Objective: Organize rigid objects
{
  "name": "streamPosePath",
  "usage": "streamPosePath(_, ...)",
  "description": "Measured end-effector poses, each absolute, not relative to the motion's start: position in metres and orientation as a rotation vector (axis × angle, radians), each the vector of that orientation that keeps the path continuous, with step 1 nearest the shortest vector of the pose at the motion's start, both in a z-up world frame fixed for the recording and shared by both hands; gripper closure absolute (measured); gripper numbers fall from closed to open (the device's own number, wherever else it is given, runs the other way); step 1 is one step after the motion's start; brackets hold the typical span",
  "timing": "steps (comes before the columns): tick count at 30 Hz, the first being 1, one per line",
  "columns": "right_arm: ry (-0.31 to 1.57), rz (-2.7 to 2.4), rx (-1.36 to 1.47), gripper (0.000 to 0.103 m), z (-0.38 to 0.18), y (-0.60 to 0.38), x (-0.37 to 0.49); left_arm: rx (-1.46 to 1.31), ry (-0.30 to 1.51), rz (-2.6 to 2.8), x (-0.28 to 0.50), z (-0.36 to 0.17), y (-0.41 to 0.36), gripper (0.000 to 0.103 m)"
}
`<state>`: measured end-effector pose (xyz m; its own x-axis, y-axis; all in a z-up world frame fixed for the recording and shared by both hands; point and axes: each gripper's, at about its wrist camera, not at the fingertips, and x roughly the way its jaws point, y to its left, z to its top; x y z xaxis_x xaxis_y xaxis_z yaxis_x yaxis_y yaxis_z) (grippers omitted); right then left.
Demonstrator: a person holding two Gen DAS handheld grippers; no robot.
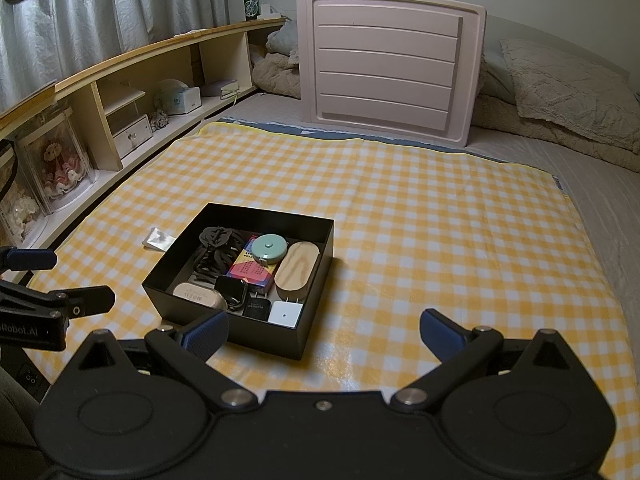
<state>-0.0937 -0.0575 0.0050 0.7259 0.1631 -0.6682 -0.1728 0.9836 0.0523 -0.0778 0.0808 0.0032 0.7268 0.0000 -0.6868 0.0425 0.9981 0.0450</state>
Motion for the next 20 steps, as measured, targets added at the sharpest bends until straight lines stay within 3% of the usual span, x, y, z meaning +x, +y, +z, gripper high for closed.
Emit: streamPosePath(20,0.734,0.185,-0.013,0.0,0.0069,-0.06,-0.0932,0.059,0.757,-0.018,-0.0781,0.0028,0.0816,0.0)
